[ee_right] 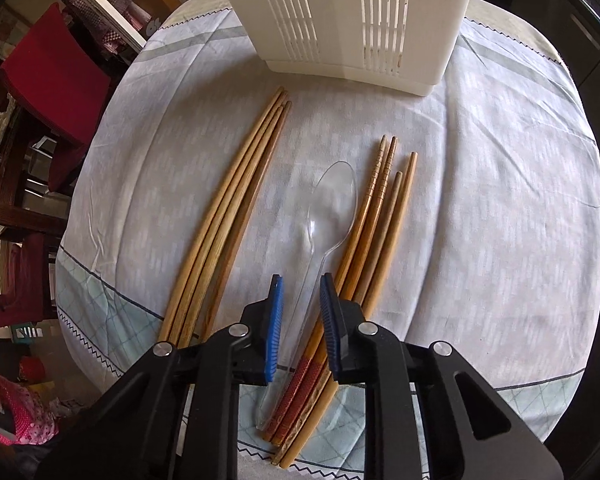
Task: Organize utensils
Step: 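Raise the fork with the left tool while the right tool grasps the clear spoon, then lower the fork into the white holder and open the left tool while the right lifts the spoon, then lower the clear spoon into the white holder and open the right tool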
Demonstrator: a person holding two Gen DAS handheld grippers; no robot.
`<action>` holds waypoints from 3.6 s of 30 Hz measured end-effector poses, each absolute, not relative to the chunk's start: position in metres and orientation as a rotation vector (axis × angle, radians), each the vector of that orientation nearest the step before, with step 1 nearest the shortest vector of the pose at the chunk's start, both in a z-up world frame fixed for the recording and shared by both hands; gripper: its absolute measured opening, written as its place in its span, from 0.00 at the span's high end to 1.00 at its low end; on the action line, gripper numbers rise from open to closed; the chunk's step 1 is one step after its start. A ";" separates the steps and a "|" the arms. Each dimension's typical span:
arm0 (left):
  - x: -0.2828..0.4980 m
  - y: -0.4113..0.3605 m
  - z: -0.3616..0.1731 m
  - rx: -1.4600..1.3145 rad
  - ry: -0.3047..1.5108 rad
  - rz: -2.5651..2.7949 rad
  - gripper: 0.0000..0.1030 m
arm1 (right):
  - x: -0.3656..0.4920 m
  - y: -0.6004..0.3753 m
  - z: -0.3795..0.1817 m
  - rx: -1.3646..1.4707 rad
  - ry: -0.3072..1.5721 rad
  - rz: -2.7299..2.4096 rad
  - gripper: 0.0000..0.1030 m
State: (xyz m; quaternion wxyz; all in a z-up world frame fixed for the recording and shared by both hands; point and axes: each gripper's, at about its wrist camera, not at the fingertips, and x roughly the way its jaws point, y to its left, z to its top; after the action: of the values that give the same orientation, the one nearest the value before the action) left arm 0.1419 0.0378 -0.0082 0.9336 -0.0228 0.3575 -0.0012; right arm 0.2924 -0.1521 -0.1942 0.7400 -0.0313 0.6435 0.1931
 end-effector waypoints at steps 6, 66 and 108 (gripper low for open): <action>0.132 0.032 -0.004 -0.028 0.713 -0.028 0.92 | 0.295 -0.143 -0.203 -0.077 1.427 0.386 0.81; 0.352 -0.062 -0.041 -0.012 0.455 -0.201 0.86 | 0.284 -0.261 -0.017 0.194 0.662 0.529 0.91; 0.236 0.004 -0.053 -0.138 0.626 -0.088 0.45 | 0.297 -0.242 -0.035 0.117 0.355 0.303 0.78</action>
State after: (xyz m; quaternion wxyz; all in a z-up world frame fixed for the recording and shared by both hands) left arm 0.2364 0.0039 -0.0532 0.9482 -0.0678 0.3074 -0.0432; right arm 0.2971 -0.2416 -0.0351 0.9712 0.0580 0.1759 0.1501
